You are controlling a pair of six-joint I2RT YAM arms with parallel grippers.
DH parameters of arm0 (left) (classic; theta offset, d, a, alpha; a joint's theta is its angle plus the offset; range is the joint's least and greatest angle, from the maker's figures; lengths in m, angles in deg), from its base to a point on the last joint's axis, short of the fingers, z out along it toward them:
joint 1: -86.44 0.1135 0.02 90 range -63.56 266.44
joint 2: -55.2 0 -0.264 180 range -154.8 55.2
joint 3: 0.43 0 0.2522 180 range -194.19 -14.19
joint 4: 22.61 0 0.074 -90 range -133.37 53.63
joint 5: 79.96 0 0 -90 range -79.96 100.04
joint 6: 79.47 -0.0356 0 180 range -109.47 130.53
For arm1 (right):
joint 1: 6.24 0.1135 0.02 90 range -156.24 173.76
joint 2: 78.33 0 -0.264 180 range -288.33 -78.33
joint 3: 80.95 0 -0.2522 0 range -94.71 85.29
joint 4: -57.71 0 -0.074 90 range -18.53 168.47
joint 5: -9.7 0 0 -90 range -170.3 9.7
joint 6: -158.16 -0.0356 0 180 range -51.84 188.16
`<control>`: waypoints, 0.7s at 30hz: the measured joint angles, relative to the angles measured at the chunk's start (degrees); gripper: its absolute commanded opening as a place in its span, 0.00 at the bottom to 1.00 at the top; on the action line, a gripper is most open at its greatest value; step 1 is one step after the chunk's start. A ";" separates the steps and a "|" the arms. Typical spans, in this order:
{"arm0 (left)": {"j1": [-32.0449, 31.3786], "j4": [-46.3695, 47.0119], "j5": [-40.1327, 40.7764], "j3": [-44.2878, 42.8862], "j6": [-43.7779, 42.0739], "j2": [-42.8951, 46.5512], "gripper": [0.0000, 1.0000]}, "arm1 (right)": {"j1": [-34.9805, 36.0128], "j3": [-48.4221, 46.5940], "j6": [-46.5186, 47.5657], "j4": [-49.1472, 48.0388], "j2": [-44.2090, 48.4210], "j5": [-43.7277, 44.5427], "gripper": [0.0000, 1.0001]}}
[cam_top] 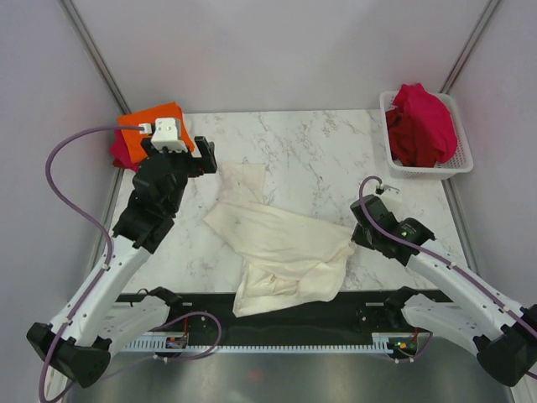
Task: Fold and stack the t-shirts
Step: Move the tshirt to the center of the board, then flatten the tshirt out
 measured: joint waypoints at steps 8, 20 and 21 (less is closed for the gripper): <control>0.79 -6.67 -12.66 -5.20 5.05 -18.23 0.96 | -0.02 4.85 -2.36 -7.34 -0.92 1.36 0.00; 4.39 -18.49 -22.21 -33.62 5.62 -60.81 0.89 | -0.13 7.39 2.36 -18.91 -8.59 -6.75 0.00; 4.81 -19.02 -23.21 -36.68 5.60 -63.76 0.87 | -0.13 7.52 2.64 -19.61 -9.03 -7.39 0.00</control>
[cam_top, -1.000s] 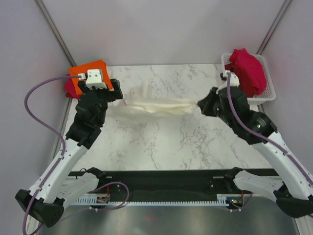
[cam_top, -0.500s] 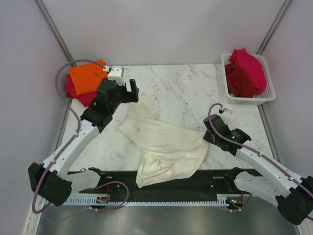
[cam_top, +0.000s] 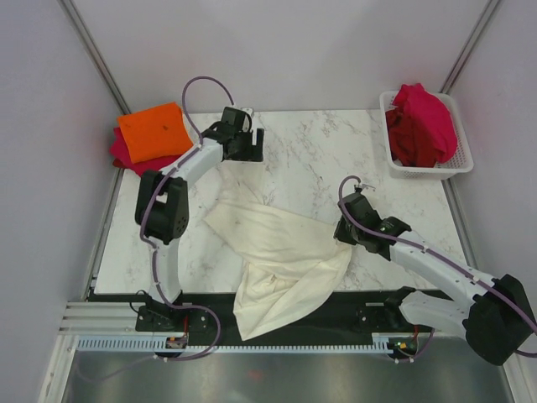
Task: Fold and stack the t-shirts
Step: Flatten the tshirt out
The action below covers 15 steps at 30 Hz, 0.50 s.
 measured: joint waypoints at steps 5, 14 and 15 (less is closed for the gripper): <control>1.22 -2.93 -4.55 -9.20 -0.02 -9.57 0.88 | -0.11 1.49 1.46 -2.95 -0.87 -2.21 0.00; -2.75 -7.04 -2.91 -11.54 -0.04 -12.72 0.85 | -1.64 3.28 3.96 -6.47 -4.50 -5.27 0.00; -3.23 -7.32 -2.29 -12.22 -0.07 -13.35 0.82 | -1.90 3.43 4.26 -6.67 -4.50 -5.51 0.00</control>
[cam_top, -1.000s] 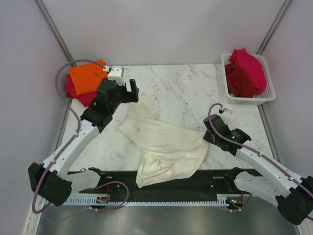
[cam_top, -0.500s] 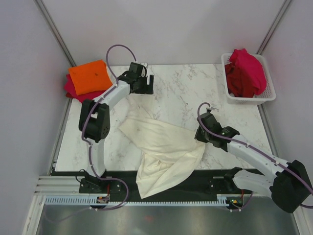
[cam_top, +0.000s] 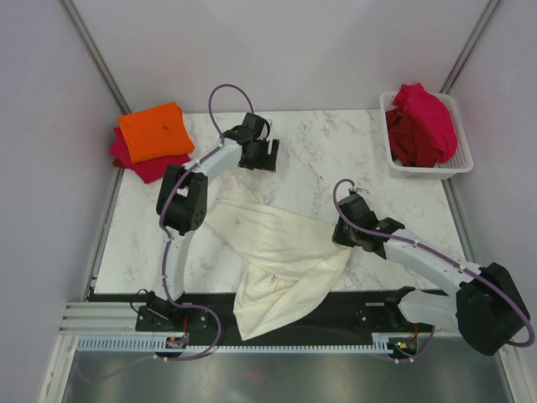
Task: Fold and stack the t-shirts
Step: Flatten the tshirt out
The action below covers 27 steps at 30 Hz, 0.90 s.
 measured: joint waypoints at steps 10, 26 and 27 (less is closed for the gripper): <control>-2.25 -5.75 6.69 -9.66 -0.74 -7.76 0.02 | -3.54 1.86 1.88 -1.14 0.20 -2.08 0.00; 5.92 -16.22 13.66 -17.31 -3.34 11.69 0.02 | -19.08 -23.87 10.16 6.97 2.40 -3.32 0.00; 7.69 -15.89 13.84 -17.75 -3.34 15.91 0.02 | -20.46 -28.04 11.08 7.45 2.86 -2.69 0.00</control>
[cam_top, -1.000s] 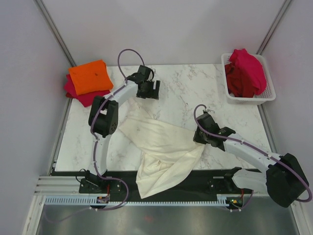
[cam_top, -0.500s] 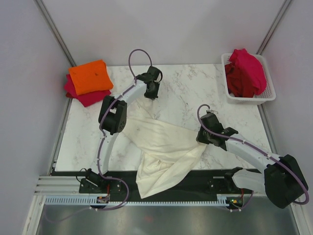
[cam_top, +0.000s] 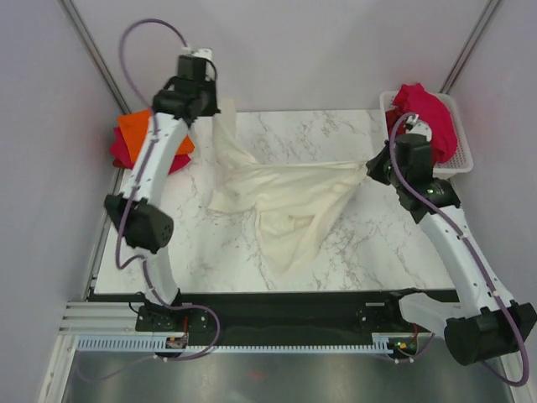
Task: Fold and stack the t-shirts
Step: Flatten the tshirt out
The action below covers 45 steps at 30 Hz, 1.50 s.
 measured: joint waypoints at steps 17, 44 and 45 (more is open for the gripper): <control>5.22 1.64 -1.62 7.54 0.11 22.75 0.08 | -5.11 -5.97 4.07 9.40 17.42 9.60 0.00; -6.95 9.70 -10.34 65.35 11.43 39.43 0.98 | -5.11 8.92 3.21 13.57 16.74 -0.50 0.00; -6.95 10.75 -11.08 67.10 12.09 38.40 0.98 | -5.11 9.25 3.23 13.38 16.74 -0.70 0.00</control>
